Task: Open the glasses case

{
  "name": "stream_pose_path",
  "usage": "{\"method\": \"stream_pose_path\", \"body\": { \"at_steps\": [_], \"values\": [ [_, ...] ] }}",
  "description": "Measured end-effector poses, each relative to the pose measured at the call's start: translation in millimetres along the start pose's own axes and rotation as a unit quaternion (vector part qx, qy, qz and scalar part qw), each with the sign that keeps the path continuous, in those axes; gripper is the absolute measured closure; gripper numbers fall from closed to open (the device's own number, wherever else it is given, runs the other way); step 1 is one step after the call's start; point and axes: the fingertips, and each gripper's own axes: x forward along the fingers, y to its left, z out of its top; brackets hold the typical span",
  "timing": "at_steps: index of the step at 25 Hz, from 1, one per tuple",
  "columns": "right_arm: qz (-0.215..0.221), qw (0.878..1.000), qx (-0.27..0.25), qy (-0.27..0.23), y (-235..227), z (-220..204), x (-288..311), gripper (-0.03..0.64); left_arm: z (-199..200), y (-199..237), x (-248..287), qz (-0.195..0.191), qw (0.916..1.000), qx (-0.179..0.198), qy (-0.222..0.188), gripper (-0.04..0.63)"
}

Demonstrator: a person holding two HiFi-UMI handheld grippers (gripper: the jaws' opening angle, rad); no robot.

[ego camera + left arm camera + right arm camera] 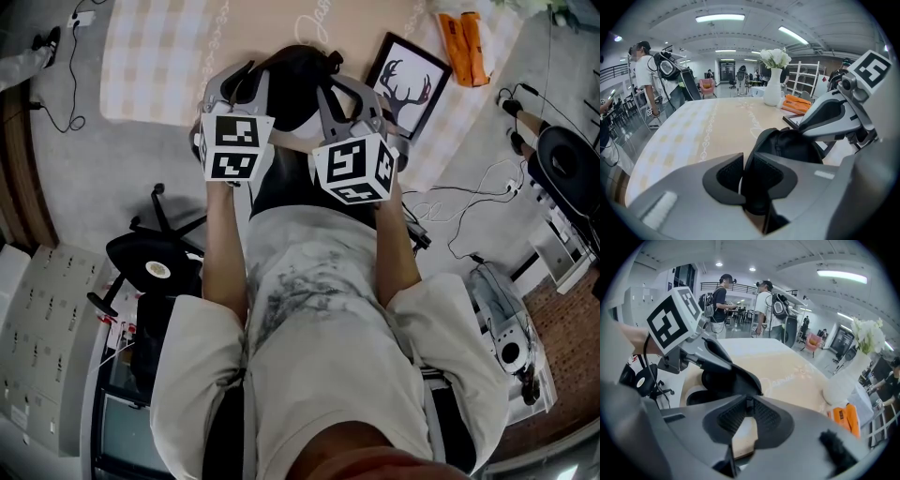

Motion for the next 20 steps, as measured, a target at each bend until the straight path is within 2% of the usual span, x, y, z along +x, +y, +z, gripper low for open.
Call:
{"method": "stream_pose_path", "body": {
  "at_steps": [7, 14, 20],
  "values": [
    [0.001, 1.0, 0.005, 0.011, -0.9, -8.9, -1.2, 0.56, 0.7, 1.7, 3.6, -0.001, 1.0, -0.003, -0.002, 0.522],
    [0.001, 0.999, 0.009, 0.05, 0.3, -36.5, 2.1, 0.56, -1.9, 1.1, 12.3, -0.005, 1.0, -0.001, 0.003, 0.531],
    [-0.003, 0.999, 0.012, 0.041, 0.2, -41.8, 4.6, 0.56, -5.5, 0.6, 13.8, -0.005, 1.0, 0.001, -0.002, 0.535]
  ]
}}
